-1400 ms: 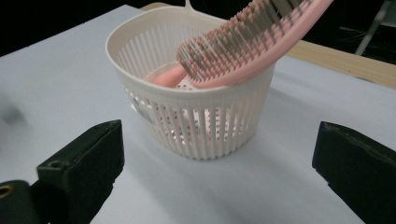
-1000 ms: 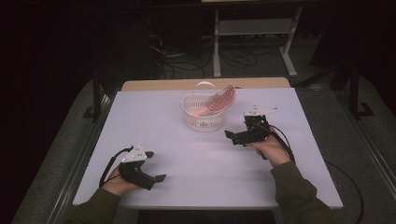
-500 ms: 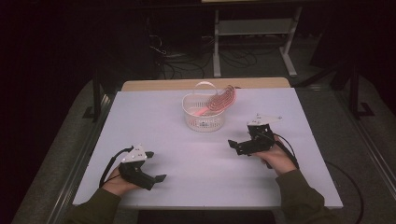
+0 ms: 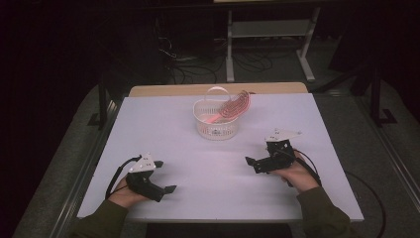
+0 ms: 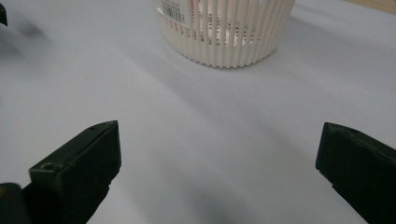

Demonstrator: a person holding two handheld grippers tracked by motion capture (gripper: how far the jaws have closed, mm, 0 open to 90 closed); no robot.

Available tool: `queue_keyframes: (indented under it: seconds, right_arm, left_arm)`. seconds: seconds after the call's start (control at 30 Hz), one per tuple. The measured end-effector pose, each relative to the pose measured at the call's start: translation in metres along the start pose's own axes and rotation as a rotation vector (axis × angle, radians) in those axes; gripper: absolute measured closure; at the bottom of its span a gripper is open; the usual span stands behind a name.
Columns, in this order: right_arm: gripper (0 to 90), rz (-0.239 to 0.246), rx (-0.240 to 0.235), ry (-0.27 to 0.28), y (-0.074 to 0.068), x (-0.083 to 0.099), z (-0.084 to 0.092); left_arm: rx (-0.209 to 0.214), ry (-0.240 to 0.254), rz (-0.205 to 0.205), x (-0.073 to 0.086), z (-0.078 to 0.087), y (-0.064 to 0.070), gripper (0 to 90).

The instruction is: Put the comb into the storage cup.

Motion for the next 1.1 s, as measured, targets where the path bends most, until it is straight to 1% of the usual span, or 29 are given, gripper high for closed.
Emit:
queue_keyframes:
  seconds: [0.03,0.17,0.27,0.3,0.53,0.7,0.97,1.1]
  right_arm:
    - [0.0,0.000,-0.005,-0.002,-0.001,0.003,0.001]
    - [0.0,0.013,-0.003,-0.024,-0.003,0.009,0.004]
    - [0.0,0.010,-0.006,-0.020,-0.004,0.012,0.006]
    - [0.0,0.012,-0.005,-0.026,-0.004,0.015,0.008]
    - [0.0,-0.001,0.004,-0.009,-0.007,0.029,0.014]
    - [0.0,-0.010,0.005,-0.009,-0.006,0.039,0.019]
    - [0.0,-0.033,0.012,0.006,-0.005,0.050,0.028]
    - [0.0,-0.034,0.010,0.005,-0.005,0.053,0.029]
  left_arm:
    - [0.001,-0.002,-0.001,0.000,0.000,0.000,0.1]
    - [0.001,-0.001,0.000,0.000,0.000,0.000,0.1]
    - [0.000,0.000,-0.001,0.000,0.000,0.000,0.1]
    - [0.000,0.001,0.000,0.000,0.000,0.000,0.1]
    - [0.002,0.002,-0.001,0.000,0.000,0.000,0.1]
    - [0.005,0.004,-0.002,0.000,0.000,0.000,0.1]
    - [0.004,0.002,-0.007,-0.001,0.000,0.000,0.1]
    - [0.005,0.000,-0.007,-0.001,-0.001,0.000,0.1]
Point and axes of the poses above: each handheld gripper's, and its own axes: z roughly backward along the jaws, x roughly out of its underside, y roughly to its right, the point moved 2 cm from there along -z, roughly forward along the jaws, and after that the axes turned 2 degrees about -y, right-handed, at the moved point
